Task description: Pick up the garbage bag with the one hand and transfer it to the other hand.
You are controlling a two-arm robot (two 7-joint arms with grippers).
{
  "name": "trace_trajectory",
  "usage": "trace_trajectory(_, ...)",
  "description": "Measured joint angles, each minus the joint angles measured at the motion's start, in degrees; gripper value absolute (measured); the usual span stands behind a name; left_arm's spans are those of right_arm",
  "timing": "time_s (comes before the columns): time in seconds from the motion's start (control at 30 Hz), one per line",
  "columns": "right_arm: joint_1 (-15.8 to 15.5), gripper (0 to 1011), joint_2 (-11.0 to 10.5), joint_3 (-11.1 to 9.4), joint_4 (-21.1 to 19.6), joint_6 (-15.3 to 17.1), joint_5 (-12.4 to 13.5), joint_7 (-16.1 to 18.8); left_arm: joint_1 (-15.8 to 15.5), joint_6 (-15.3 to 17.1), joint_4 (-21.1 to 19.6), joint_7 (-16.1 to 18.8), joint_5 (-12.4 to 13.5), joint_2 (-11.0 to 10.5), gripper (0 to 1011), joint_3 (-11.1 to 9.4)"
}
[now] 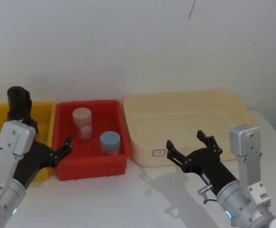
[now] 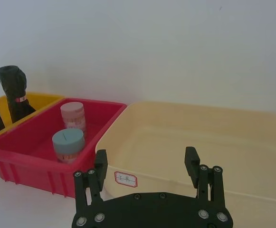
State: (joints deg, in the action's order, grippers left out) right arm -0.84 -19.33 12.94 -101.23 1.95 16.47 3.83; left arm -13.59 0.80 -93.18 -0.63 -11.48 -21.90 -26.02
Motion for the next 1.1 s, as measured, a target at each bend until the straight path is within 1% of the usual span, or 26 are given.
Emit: trace_trajectory(1.1,0.00,1000,0.00,0.00,0.00,0.00,0.00,0.00,0.00,0.00,0.00,0.00,0.00,0.00,1001,0.00)
